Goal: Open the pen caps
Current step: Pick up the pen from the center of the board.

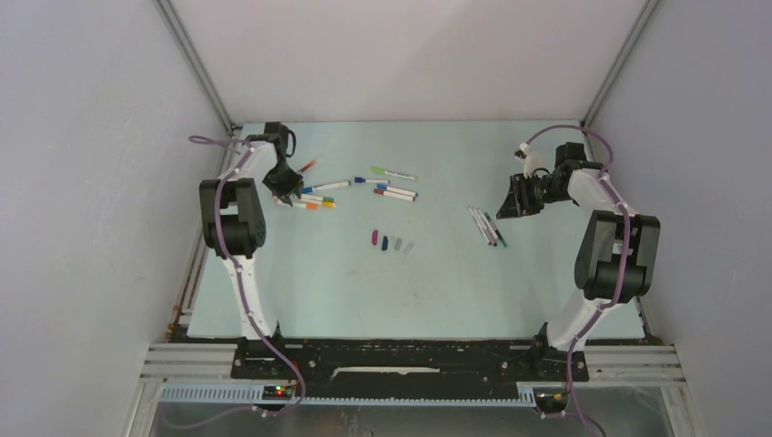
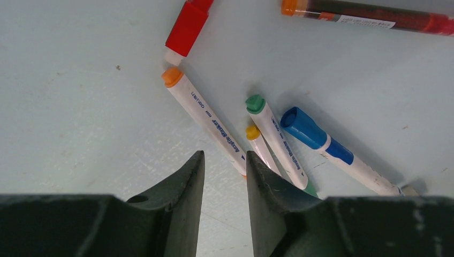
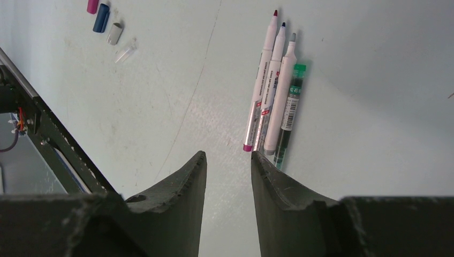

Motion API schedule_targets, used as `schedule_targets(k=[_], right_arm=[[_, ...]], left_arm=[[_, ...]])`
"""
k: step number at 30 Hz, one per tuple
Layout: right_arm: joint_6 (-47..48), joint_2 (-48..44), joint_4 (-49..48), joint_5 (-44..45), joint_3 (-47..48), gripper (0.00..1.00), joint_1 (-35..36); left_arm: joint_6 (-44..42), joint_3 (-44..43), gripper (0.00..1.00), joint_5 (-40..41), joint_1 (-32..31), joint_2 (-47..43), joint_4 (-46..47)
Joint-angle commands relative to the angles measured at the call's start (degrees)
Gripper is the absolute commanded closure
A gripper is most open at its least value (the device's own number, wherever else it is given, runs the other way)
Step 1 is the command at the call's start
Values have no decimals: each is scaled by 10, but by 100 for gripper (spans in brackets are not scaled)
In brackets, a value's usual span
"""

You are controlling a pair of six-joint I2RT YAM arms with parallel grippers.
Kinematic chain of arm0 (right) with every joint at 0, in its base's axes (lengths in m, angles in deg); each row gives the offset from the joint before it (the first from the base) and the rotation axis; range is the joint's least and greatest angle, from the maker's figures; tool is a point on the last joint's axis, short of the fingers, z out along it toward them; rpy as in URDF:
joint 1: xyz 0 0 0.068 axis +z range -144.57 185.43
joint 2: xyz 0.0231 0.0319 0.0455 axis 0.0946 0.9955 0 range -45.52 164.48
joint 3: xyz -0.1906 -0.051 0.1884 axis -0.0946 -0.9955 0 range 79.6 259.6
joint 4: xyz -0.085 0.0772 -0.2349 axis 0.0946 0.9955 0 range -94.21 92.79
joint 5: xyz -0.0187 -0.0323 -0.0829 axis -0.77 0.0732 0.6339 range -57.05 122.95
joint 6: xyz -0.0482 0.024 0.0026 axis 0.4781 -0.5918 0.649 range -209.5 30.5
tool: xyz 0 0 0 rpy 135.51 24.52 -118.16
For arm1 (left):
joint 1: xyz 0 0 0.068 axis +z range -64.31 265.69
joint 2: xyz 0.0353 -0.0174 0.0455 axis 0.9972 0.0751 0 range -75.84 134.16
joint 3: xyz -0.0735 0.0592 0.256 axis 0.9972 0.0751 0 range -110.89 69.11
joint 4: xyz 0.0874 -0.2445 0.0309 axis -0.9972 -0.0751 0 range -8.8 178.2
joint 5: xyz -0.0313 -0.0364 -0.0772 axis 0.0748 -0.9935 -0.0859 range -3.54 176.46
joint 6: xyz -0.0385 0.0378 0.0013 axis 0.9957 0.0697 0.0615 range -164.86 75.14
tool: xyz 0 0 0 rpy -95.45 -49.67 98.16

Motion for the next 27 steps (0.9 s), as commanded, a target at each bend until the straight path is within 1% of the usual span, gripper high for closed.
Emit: schedule_targets(k=[1, 15, 22, 27], right_arm=[[9, -24, 2, -8, 23, 60, -1], [10, -25, 2, -8, 23, 60, -1], [13, -26, 9, -10, 27, 61, -1], [13, -32, 9, -14, 27, 60, -1]], left_arm=[[5, 8, 63, 7, 9, -9, 13], [6, 30, 66, 3, 17, -13, 21], [-10, 4, 66, -3, 18, 4, -13], [-29, 11, 66, 2, 18, 0, -27]])
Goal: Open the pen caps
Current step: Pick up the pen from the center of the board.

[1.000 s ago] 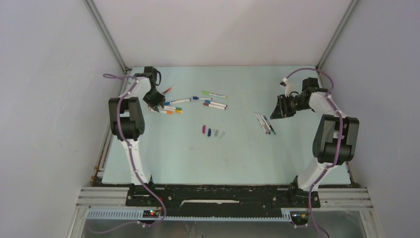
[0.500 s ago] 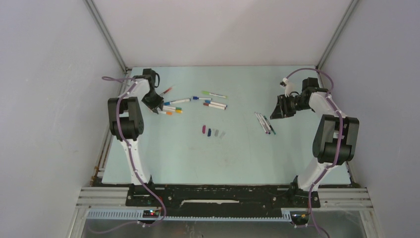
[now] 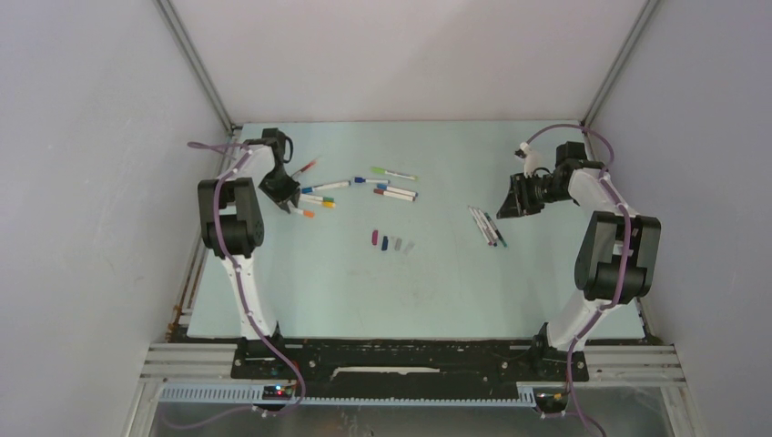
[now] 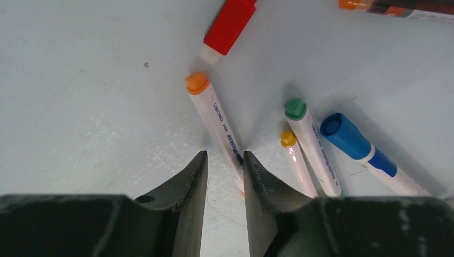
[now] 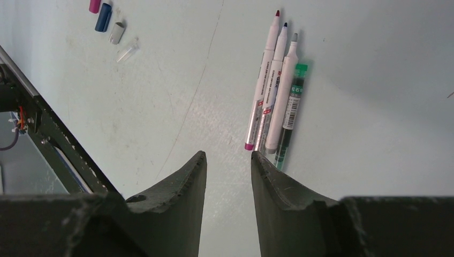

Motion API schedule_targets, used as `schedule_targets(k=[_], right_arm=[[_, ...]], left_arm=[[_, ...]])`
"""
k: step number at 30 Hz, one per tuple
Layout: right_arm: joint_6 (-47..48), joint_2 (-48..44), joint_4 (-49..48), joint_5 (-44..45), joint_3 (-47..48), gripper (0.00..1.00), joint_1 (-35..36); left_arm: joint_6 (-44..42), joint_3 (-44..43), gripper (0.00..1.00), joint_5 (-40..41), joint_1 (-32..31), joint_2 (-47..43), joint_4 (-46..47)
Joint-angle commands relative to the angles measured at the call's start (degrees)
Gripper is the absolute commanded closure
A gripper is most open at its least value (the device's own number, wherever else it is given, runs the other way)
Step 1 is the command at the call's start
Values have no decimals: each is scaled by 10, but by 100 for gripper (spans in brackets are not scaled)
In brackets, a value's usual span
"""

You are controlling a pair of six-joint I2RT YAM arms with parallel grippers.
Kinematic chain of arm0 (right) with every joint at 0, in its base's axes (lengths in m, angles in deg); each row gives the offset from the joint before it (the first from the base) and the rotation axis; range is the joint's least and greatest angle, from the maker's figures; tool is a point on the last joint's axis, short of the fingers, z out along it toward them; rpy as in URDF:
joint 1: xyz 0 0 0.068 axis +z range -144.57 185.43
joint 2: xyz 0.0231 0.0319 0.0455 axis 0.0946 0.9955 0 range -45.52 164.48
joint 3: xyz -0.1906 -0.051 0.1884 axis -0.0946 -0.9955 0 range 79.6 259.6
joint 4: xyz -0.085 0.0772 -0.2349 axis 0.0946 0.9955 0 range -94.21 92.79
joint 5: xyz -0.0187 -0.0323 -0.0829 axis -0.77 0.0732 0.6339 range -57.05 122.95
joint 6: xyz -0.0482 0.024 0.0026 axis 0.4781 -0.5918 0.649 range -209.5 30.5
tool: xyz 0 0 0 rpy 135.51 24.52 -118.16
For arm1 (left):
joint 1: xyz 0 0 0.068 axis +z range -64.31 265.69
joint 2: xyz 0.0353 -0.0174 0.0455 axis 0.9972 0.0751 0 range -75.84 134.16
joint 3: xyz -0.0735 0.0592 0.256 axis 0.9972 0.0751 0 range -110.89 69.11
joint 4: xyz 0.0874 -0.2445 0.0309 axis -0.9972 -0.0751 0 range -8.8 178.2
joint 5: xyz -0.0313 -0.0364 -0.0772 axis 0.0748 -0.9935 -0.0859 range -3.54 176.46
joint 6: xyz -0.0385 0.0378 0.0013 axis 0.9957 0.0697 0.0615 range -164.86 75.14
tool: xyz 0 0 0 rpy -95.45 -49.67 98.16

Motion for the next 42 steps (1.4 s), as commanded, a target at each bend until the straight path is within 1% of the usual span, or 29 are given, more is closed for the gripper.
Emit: schedule_targets(k=[1, 13, 14, 16, 21, 33, 34, 35, 37, 38, 42], right_arm=[[9, -31, 3, -14, 25, 60, -1], [8, -51, 5, -25, 25, 60, -4], [8, -52, 5, -26, 25, 60, -4], [7, -55, 6, -27, 25, 60, -7], [6, -61, 7, -32, 25, 60, -10], [6, -68, 7, -39, 25, 60, -12], [5, -68, 8, -40, 25, 60, -12], [5, -69, 7, -41, 25, 60, -12], [4, -69, 8, -43, 25, 60, -12], [4, -70, 9, -44, 25, 60, -12], [5, -73, 11, -48, 25, 60, -12]], left_arm=[[-26, -11, 66, 4, 6, -3, -25], [-80, 18, 62, -11, 6, -17, -22], [-83, 24, 64, -13, 6, -21, -17], [-87, 40, 71, -16, 6, -31, -2], [-91, 72, 79, -17, 7, -49, 22], [-124, 140, 78, -35, 7, -89, 74], [-126, 143, 79, -36, 6, -91, 78], [-127, 145, 83, -36, 7, -93, 80], [-129, 150, 96, -35, 7, -96, 85], [-129, 154, 100, -33, 7, -101, 89], [-129, 182, 100, -30, 8, -134, 119]])
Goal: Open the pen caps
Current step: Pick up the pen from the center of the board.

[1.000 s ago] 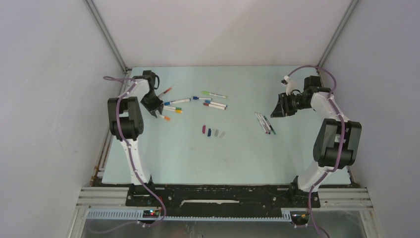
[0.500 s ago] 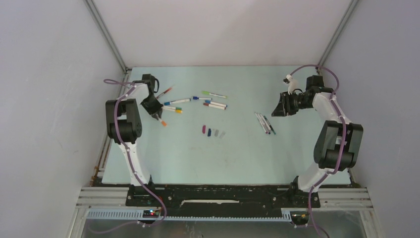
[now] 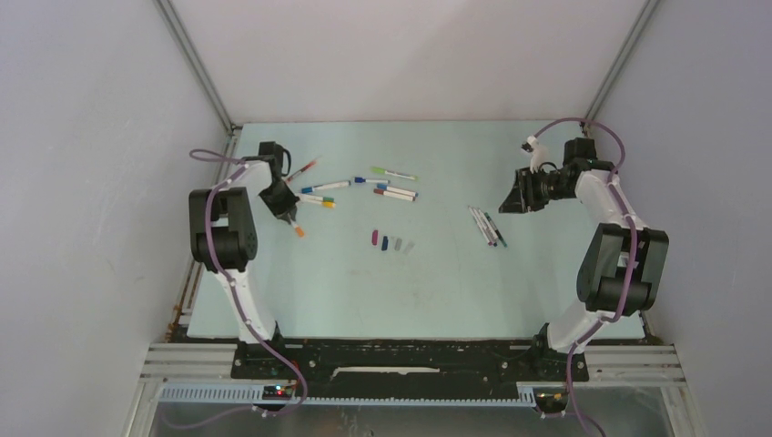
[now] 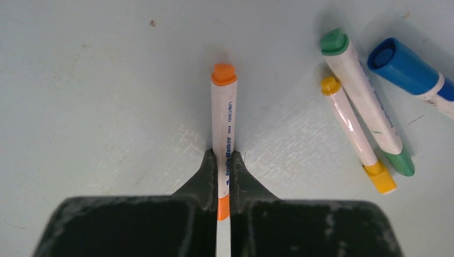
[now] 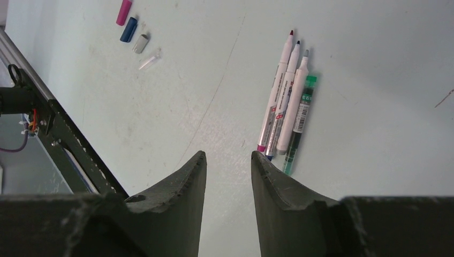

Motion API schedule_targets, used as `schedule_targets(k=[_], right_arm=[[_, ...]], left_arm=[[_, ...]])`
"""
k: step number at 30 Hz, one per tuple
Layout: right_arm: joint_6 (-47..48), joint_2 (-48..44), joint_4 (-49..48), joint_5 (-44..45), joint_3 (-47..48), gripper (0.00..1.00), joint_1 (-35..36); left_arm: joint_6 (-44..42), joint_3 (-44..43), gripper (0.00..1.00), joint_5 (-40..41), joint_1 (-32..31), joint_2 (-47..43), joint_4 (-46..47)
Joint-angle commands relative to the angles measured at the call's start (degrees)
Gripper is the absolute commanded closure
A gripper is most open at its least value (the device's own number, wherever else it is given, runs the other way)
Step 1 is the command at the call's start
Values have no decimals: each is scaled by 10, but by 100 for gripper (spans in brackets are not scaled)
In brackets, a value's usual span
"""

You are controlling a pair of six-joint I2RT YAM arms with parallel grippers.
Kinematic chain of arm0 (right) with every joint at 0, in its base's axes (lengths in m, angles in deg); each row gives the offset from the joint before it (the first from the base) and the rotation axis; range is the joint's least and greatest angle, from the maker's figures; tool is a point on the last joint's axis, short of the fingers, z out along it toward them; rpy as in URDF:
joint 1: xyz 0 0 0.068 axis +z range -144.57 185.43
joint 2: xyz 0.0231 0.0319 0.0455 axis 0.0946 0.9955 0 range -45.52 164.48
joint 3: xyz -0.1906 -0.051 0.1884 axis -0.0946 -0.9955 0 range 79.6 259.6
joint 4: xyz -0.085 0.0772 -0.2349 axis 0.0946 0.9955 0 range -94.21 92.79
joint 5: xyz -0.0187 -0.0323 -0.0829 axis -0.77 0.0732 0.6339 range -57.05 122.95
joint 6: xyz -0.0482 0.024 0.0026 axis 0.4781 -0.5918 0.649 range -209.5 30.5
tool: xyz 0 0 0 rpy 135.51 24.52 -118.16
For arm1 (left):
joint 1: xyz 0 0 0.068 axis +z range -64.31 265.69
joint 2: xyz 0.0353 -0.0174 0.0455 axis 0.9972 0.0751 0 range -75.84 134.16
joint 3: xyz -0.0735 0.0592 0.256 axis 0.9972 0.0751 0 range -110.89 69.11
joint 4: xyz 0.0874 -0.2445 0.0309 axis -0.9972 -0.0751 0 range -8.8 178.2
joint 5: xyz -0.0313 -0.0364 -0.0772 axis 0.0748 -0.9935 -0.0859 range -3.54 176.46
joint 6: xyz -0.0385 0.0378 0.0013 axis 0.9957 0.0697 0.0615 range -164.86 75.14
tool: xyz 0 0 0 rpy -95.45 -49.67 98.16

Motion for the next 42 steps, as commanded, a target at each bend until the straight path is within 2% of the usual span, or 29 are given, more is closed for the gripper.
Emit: schedule_targets(k=[1, 11, 21, 27, 30, 36, 42], right_arm=[[5, -27, 6, -20, 25, 60, -3], [30, -58, 12, -62, 8, 60, 14], [68, -116, 7, -121, -31, 59, 126], [15, -111, -32, -191, -45, 59, 183], [-48, -109, -97, -216, -70, 58, 216], [-274, -115, -351, -218, -158, 54, 245], [-493, -116, -592, -215, -231, 44, 241]], left_arm=[[-13, 44, 100, 1, 5, -61, 39], [-34, 173, 100, -52, 4, -199, 154], [-3, 330, 100, -163, -19, -342, 311], [8, 384, 100, -194, -83, -383, 365], [15, 403, 100, -200, -122, -404, 391], [35, 441, 100, -198, -210, -456, 461], [59, 455, 100, -169, -319, -476, 534]])
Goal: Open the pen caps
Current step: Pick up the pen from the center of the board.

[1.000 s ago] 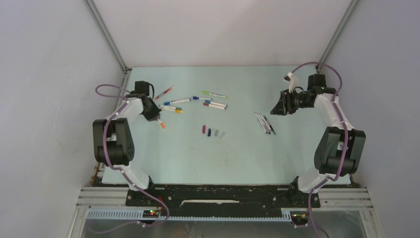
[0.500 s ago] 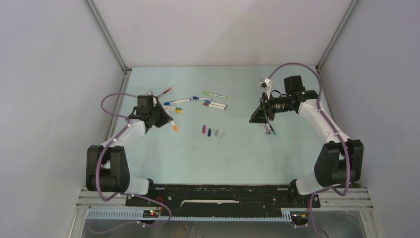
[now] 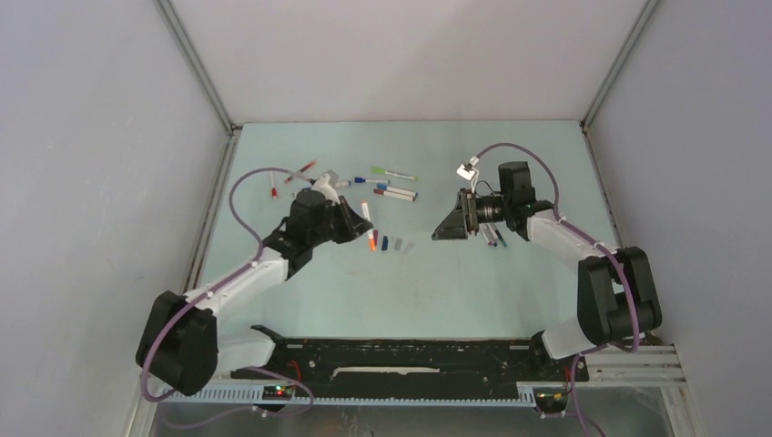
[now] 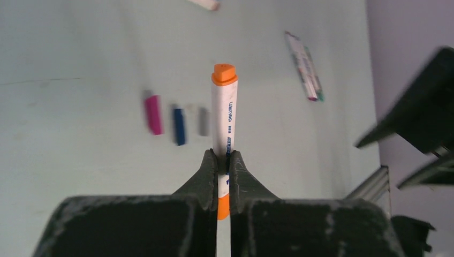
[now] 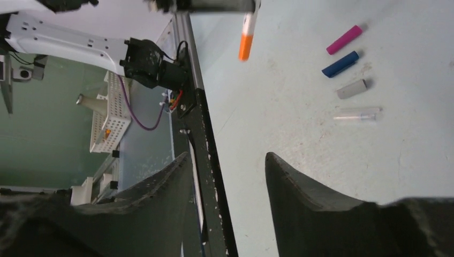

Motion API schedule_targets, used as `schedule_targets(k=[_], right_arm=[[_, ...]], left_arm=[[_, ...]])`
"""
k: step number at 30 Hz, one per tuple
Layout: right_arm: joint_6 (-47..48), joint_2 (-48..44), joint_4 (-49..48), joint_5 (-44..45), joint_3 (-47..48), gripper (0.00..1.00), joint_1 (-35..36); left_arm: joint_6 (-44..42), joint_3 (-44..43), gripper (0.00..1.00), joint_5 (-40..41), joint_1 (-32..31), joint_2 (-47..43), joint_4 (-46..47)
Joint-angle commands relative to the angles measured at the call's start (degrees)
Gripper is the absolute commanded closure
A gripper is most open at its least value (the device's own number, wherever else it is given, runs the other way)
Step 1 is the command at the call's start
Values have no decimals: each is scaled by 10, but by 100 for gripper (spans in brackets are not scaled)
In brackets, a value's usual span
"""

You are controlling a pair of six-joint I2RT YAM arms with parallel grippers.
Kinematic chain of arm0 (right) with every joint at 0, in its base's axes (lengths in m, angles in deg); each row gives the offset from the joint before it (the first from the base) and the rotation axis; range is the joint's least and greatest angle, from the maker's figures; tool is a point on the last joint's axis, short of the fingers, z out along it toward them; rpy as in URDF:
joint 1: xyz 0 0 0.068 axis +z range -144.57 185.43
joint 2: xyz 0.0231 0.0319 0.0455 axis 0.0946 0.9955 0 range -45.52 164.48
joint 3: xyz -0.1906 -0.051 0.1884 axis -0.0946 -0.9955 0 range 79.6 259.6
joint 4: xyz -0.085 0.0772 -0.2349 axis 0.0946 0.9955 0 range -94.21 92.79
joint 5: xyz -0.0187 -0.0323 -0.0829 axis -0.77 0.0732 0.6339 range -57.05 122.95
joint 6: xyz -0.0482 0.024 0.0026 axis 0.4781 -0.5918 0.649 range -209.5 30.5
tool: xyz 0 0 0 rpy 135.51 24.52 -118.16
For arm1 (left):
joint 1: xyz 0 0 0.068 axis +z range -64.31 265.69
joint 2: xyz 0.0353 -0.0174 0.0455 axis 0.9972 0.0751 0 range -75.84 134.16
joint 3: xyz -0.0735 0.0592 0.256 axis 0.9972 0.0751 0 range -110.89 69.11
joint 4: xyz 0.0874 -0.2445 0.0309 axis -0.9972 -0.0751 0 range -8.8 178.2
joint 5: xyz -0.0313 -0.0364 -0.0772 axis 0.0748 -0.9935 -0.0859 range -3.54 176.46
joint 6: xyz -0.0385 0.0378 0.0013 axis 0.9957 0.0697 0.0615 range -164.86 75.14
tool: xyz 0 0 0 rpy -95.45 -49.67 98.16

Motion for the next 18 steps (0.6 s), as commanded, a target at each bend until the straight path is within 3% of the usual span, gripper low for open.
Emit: schedule_targets(k=[1, 8, 18], right_arm=[[-212, -10, -253, -14, -30, 42, -4], [-330, 2, -370, -17, -53, 35, -6], [-334, 13, -369, 7, -63, 36, 5]], left_arm=[[30, 8, 100, 14, -68, -15, 98], [35, -49, 100, 36, -151, 41, 128], [46, -104, 100, 44, -206, 94, 146]])
